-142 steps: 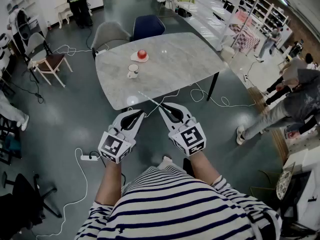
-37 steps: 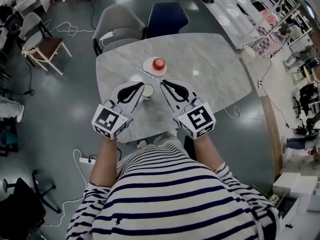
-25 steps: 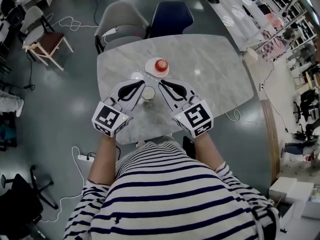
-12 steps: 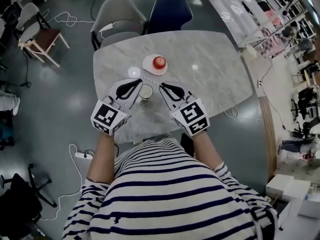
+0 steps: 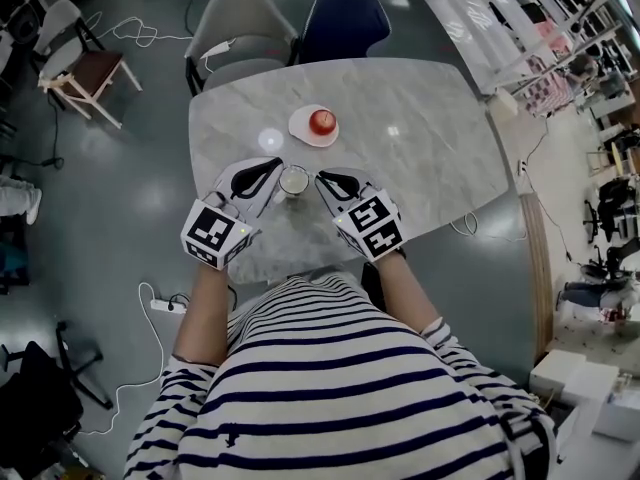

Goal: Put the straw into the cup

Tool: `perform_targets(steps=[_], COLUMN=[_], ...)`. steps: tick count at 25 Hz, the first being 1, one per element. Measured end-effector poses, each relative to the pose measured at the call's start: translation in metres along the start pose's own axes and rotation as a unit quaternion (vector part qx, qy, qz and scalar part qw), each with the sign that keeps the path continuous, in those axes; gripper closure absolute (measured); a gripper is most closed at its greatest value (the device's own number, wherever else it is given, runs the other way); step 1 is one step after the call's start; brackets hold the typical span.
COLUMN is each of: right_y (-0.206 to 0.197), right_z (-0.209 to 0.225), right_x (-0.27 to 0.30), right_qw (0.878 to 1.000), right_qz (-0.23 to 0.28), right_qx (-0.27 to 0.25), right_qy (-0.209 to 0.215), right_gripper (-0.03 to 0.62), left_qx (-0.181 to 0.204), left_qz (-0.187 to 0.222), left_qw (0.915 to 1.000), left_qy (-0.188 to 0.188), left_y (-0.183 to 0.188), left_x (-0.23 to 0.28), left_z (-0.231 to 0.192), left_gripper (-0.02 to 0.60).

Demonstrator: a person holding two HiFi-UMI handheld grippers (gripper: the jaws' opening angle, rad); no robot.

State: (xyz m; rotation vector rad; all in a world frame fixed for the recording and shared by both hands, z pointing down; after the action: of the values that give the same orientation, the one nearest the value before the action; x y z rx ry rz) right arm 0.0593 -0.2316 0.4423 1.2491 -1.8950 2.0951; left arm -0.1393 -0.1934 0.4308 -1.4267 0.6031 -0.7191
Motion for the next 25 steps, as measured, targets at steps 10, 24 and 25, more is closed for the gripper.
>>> perform_targets(steps=[10, 24, 25], right_y=[-0.02, -0.038, -0.039], right_z=[0.002, -0.003, -0.003], right_x=[0.033, 0.078, 0.079], right_qw=[0.997, 0.989, 0.989], right_qz=[-0.074, -0.136, -0.137], right_qx=[-0.002, -0.041, -0.041], right_qy=[0.016, 0.034, 0.034], right_gripper=[0.569, 0.569, 0.569], left_qx=[-0.008, -0.011, -0.011], left_qz=[-0.004, -0.014, -0.015], left_qw=[1.0, 0.9998, 0.9998], left_qy=[0.001, -0.001, -0.001], left_y=[-0.006, -0.013, -0.014], left_x=[-0.002, -0.005, -0.005], left_z=[-0.001, -0.003, -0.003], left_gripper=[0.575, 0.575, 0.575])
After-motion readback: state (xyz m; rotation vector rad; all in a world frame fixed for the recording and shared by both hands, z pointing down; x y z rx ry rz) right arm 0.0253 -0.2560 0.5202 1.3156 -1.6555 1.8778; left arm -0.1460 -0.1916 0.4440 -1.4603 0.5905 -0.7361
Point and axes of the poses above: the fingertips, and each gripper's own axes: x forward along the fingers, z to its right, y out of its top, the point moved 10 cm from there along -x, backward along the fingers, and after that the axes turned 3 degrees about x, right-handed, at the moved point
